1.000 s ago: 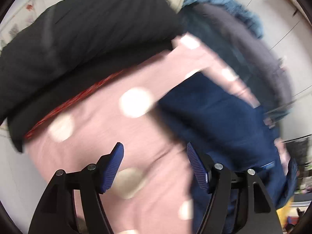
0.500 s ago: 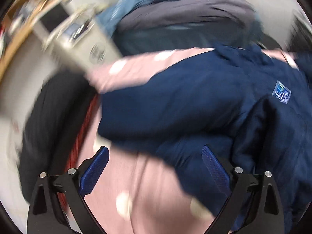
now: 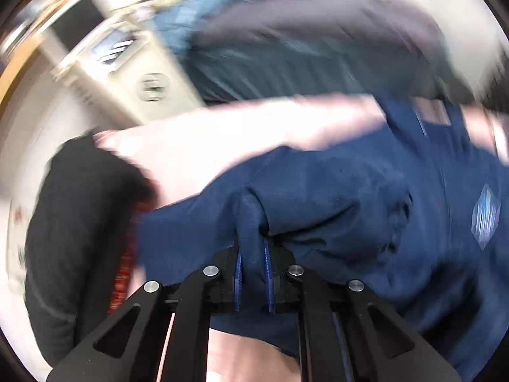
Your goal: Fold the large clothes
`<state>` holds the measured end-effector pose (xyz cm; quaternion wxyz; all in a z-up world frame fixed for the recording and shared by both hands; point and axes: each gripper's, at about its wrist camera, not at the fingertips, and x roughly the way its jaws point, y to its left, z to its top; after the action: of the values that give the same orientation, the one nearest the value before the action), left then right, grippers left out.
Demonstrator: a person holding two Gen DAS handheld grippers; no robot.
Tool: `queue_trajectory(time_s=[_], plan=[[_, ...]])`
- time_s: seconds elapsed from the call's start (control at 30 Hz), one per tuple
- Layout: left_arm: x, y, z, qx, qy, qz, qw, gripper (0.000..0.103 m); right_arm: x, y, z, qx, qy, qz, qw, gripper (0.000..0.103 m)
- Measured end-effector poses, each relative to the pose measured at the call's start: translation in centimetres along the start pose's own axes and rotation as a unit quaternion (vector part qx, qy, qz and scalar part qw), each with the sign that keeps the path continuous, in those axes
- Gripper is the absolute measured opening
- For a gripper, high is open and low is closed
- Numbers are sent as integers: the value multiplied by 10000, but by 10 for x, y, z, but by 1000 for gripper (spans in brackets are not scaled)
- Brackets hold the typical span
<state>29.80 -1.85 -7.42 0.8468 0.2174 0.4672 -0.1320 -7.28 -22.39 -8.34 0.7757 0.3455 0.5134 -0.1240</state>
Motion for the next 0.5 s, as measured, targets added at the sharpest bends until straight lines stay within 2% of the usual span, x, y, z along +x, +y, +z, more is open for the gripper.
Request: queue_trajectory(time_s=[0.03, 0.07, 0.13, 0.17, 0.2, 0.23, 0.27, 0.3, 0.33, 0.37, 0.4, 0.43, 0.47, 0.5], plan=[[-7, 25, 8, -294, -101, 65, 9995, 11, 0, 0, 1, 10, 2, -16, 10000, 76], [-16, 68, 17, -769, -223, 190, 9966, 11, 0, 0, 1, 28, 10, -8, 10000, 76], [-23, 132, 20, -1463, -255, 442, 9879, 15, -1, 3, 2, 60, 4, 49, 10000, 76], [-21, 179, 14, -2048, -128, 671, 9764, 19, 0, 4, 2, 66, 2, 71, 10000, 76], [-19, 217, 3, -2583, 20, 851, 9623, 28, 1, 7, 4, 54, 12, 109, 9999, 76], [-20, 244, -7, -2973, 131, 969, 9498, 32, 2, 10, 4, 27, 26, 136, 9999, 76], [-22, 281, -26, -3488, 240, 1158, 9297, 34, 3, 13, 5, -19, 44, 163, 9999, 76], [-26, 309, -43, -3872, 309, 1302, 9122, 50, 4, 17, 5, -58, 62, 179, 9998, 76], [-31, 331, -61, -4203, 335, 1379, 8962, 70, 5, 18, 5, -90, 82, 190, 9997, 76], [-41, 355, -85, -4581, 244, 1364, 8780, 74, 7, 20, 5, -120, 115, 187, 9997, 76], [-49, 366, -101, -4798, 136, 1339, 8670, 75, 8, 21, 5, -121, 134, 175, 9997, 76], [-56, 372, -116, -4928, 70, 1301, 8603, 75, 11, 21, 5, -104, 162, 161, 9997, 76], [-59, 373, -129, -4908, 93, 1177, 8632, 76, 12, 20, 5, -80, 179, 154, 9997, 76], [-59, 367, -138, -4752, 187, 1029, 8736, 76, 15, 19, 5, -21, 199, 142, 9997, 76]])
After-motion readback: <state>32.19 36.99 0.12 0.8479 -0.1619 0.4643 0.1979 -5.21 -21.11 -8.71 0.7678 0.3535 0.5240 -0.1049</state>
